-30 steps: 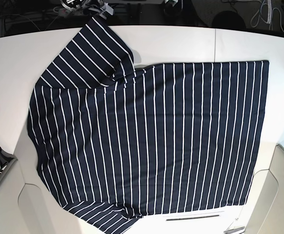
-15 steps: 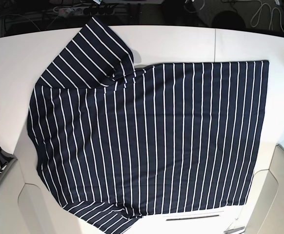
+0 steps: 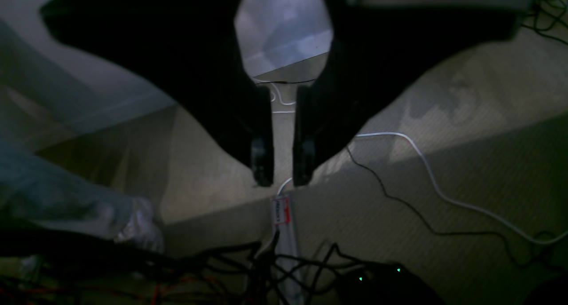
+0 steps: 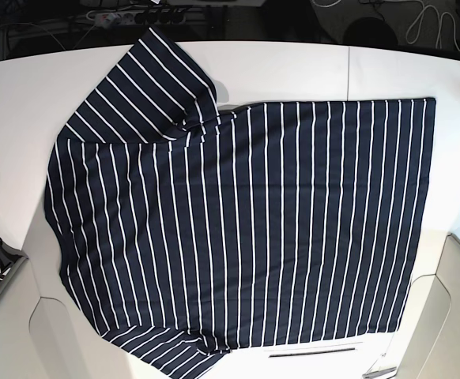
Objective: Fold the T-shirt properly
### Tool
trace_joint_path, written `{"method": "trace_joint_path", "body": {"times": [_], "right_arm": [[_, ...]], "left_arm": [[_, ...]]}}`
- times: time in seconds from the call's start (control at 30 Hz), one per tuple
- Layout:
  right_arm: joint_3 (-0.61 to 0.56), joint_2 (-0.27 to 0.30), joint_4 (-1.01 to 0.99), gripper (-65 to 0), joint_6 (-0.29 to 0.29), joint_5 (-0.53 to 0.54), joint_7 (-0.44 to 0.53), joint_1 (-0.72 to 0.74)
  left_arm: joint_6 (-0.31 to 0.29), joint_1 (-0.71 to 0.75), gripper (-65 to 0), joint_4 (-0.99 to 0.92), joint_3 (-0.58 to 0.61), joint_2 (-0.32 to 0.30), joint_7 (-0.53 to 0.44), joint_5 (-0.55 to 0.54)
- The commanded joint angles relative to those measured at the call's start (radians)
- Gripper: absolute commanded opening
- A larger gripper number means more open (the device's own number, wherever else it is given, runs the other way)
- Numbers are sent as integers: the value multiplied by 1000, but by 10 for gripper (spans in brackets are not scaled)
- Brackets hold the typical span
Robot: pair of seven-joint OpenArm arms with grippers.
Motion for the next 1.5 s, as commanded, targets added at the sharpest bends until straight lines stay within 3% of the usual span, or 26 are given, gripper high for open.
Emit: {"method": "trace_joint_path", "body": {"times": [0.0, 0.17, 0.33, 0.4, 0.63, 0.83, 1.03, 1.2, 1.33, 1.47], "right_arm": [[8, 11, 49, -516, 21, 30, 0, -25], [75, 17, 213, -516, 32, 114, -55, -85], [161, 17, 351, -523, 39, 260, -181, -97], [202, 16, 402, -523, 39, 326, -214, -97], [369, 16, 549, -522, 30, 481, -241, -96], [542, 13, 586, -521, 30, 550, -267, -91], [664, 13, 586, -394, 24, 560, -267, -91], [715, 12, 579, -390, 19, 563, -269, -91], [729, -24, 552, -283, -8, 563, -265, -87], [730, -67, 519, -275, -8, 563, -263, -85]], "left_arm": [[-5, 40, -537, 27, -13, -3, 4, -1], [-5, 110, -537, 141, -77, -3, 11, -1], [-6, 177, -537, 304, -179, -3, 47, -1], [-35, 196, -537, 378, -225, -3, 75, -6], [-53, 241, -495, 563, -381, -3, 109, -97], [-150, 240, -495, 630, -498, -3, 108, -153], [-184, 235, -491, 648, -585, -4, 95, -240], [-184, 224, -331, 648, -620, -4, 92, -282], [-178, 203, -329, 648, -625, -20, 102, -294], [-127, 163, -279, 648, -625, -69, 200, -340]]}}
